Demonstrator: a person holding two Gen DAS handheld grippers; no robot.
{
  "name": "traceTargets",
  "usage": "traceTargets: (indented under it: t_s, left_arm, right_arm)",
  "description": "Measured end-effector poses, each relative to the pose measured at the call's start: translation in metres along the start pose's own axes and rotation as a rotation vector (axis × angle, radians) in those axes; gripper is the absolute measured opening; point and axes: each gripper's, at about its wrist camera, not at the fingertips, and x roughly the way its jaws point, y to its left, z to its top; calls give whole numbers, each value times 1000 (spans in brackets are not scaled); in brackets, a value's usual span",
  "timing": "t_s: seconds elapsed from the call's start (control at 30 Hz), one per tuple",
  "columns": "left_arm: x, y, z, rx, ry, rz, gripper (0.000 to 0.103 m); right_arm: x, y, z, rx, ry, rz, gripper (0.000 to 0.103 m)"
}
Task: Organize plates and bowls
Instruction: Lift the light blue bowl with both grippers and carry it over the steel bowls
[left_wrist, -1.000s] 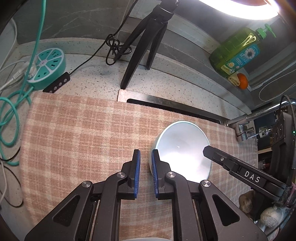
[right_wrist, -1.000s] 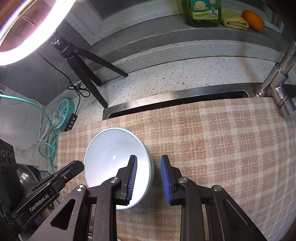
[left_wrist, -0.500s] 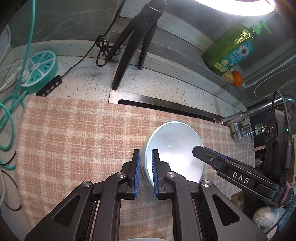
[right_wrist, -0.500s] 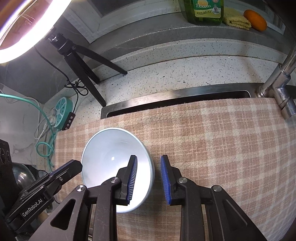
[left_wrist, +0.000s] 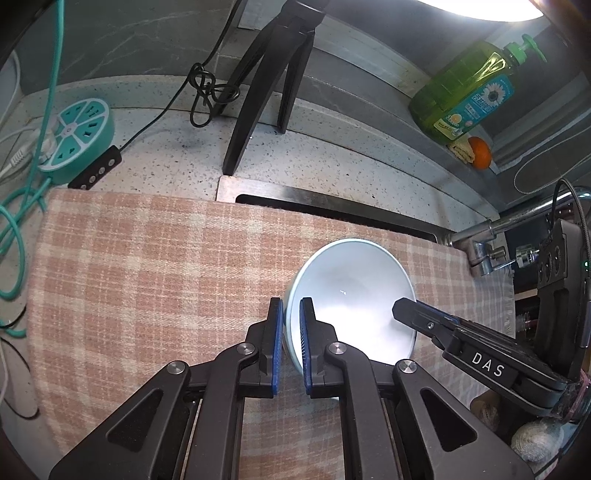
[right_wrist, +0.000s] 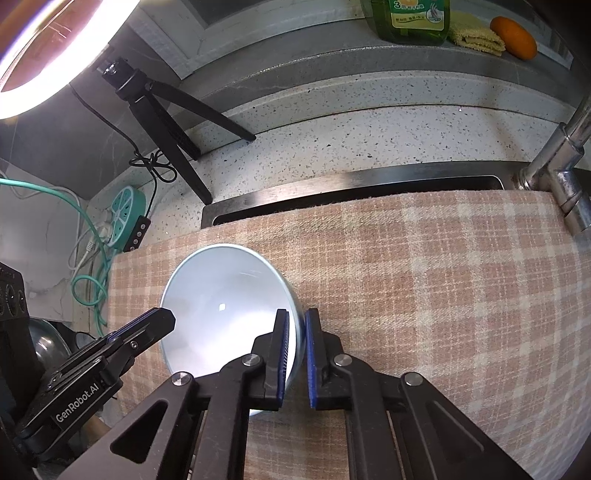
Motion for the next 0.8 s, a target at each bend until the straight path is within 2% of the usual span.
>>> traceTargets:
  t_s: [0.33, 0.8]
  left_arm:
    - [-8, -1, -6, -17, -8, 2, 7]
    - [-49, -18, -22, -12, -93, 3, 7]
  right_arm:
    - [-8, 1, -4, -7, -3, 8, 7]
    - [-45, 3, -17, -24, -26, 67, 7]
